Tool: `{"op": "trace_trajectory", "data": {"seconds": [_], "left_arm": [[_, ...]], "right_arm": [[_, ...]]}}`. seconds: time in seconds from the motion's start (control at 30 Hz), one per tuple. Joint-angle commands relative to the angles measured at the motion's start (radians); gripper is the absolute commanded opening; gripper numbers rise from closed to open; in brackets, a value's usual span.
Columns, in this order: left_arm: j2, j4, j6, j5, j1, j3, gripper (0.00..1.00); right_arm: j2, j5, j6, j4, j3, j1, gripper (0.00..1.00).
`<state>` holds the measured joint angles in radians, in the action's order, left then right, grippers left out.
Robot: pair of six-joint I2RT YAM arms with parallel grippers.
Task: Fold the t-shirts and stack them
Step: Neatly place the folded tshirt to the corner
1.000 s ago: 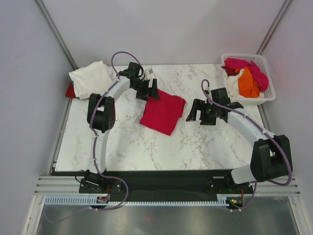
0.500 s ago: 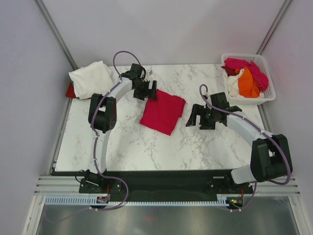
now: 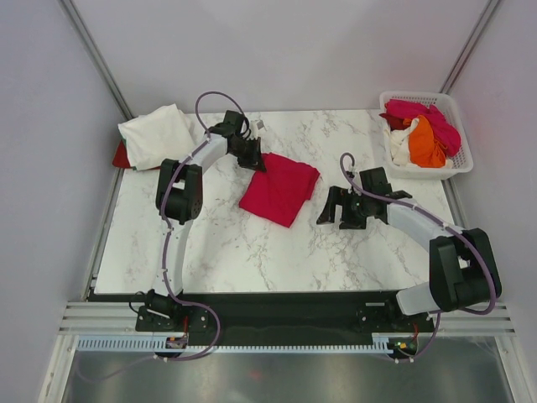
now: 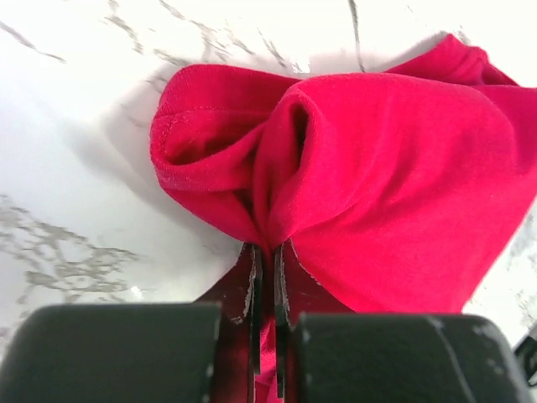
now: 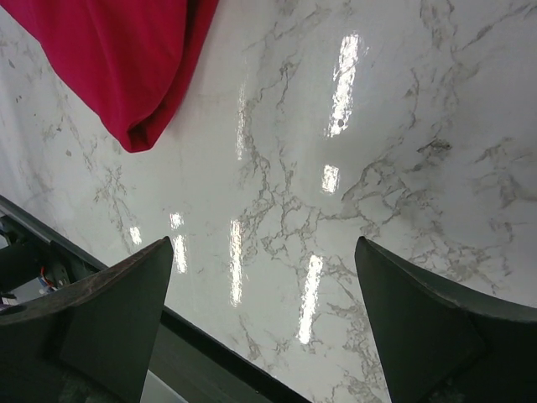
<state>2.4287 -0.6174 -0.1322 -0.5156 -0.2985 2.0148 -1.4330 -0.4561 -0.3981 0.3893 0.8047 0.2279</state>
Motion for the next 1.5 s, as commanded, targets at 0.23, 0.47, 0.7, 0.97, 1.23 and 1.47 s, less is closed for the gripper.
{"op": "trace_trajectory", "data": {"seconds": [0.23,0.47,0.7,0.97,1.23,1.47], "left_arm": [[-0.105,-0.074,-0.049,-0.075,0.088,0.059,0.02],[-0.083,-0.249,0.011,0.025,0.18,0.266,0.02],[-0.112,-0.289,-0.017,0.075,0.279,0.382,0.02],[-0.145,-0.315,-0.03,0.114,0.366,0.554,0.02],[-0.169,-0.228,-0.136,-0.007,0.544,0.639,0.02],[-0.114,-0.122,-0.293,-0.037,0.688,0.639,0.02]], "right_arm": [[0.052,-0.004,-0.225,-0.524,-0.296,0.235,0.98],[0.016,0.013,-0.214,-0.713,-0.369,0.295,0.98],[-0.087,0.017,-0.205,-0.698,-0.325,0.304,0.98],[-0.112,-0.007,-0.189,-0.698,-0.312,0.304,0.98],[-0.145,-0.027,-0.183,-0.695,-0.296,0.304,0.98],[-0.188,-0.055,-0.173,-0.676,-0.266,0.307,0.98]]}}
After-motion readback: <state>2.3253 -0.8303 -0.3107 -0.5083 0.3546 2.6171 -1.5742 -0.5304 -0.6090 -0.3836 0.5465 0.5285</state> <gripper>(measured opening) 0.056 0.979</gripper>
